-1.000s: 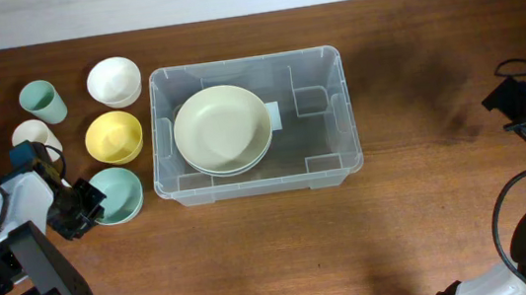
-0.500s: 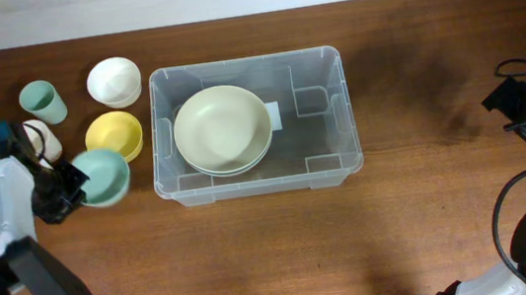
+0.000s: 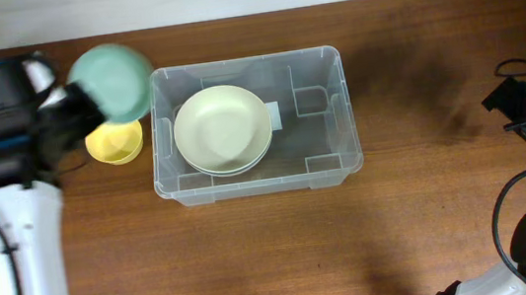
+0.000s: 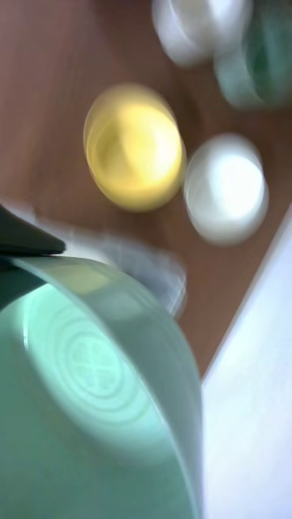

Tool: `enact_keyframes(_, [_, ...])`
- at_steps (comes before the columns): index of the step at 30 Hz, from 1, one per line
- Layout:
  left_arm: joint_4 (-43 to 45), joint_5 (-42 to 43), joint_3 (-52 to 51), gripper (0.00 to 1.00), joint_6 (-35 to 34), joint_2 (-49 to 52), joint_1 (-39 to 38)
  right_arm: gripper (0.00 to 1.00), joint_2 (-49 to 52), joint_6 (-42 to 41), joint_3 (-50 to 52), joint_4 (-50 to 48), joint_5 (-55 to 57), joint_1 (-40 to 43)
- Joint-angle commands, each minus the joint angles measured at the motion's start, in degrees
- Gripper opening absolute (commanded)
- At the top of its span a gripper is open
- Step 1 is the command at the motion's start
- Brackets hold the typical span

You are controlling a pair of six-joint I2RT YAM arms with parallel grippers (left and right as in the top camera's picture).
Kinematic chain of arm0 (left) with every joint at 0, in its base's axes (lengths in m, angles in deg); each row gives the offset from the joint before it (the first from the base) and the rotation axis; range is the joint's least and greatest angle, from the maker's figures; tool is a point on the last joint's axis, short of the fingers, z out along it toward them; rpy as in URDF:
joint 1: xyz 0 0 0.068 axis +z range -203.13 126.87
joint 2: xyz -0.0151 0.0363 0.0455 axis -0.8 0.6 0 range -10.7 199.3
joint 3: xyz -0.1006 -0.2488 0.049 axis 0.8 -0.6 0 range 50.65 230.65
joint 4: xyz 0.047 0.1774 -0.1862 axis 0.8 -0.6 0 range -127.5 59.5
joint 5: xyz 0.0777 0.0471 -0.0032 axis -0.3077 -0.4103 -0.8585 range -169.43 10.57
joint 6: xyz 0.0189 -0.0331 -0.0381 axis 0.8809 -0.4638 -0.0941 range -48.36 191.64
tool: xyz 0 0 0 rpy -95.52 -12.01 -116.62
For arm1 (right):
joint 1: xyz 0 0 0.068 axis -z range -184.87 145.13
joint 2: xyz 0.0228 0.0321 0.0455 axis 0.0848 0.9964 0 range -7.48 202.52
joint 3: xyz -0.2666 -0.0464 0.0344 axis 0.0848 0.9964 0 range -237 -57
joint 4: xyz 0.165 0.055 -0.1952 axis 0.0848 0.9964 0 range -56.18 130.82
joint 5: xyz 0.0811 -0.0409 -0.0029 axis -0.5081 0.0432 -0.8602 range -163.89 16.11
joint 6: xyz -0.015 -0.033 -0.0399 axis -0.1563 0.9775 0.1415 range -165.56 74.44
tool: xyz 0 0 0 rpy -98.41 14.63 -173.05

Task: Pack container
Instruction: 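Lift the pale green bowl with the left gripper and carry it over the bin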

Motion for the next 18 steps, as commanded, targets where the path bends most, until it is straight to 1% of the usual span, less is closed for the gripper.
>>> enact_keyframes(1, [5.0, 3.2, 0.7, 0.01, 0.5, 0.2, -12.6, 0.99, -0.4, -0.3, 0.0, 0.0, 0.3, -0.2])
enact_keyframes(3, [8.4, 1.9, 0.7, 0.01, 0.5, 1.7, -18.7, 0.99, -0.4, -0.3, 0.0, 0.0, 0.3, -0.2])
enact_keyframes(5, [11.0, -1.4, 0.7, 0.01, 0.5, 3.6, -23.7, 0.99, -0.4, -0.3, 0.0, 0.0, 0.3, -0.2])
enact_keyframes(8, [13.0, -6.6, 0.7, 0.01, 0.5, 7.1, -28.7, 0.99, -0.4, -0.3, 0.0, 0.0, 0.3, -0.2])
enact_keyframes(12, [14.5, -7.5, 0.7, 0.01, 0.5, 12.6, -31.7, 0.99, -0.4, -0.3, 0.0, 0.0, 0.3, -0.2])
enact_keyframes(18, [16.5, -6.1, 0.7, 0.01, 0.5, 20.4, -32.5, 0.99, -0.4, -0.3, 0.0, 0.0, 0.3, -0.2])
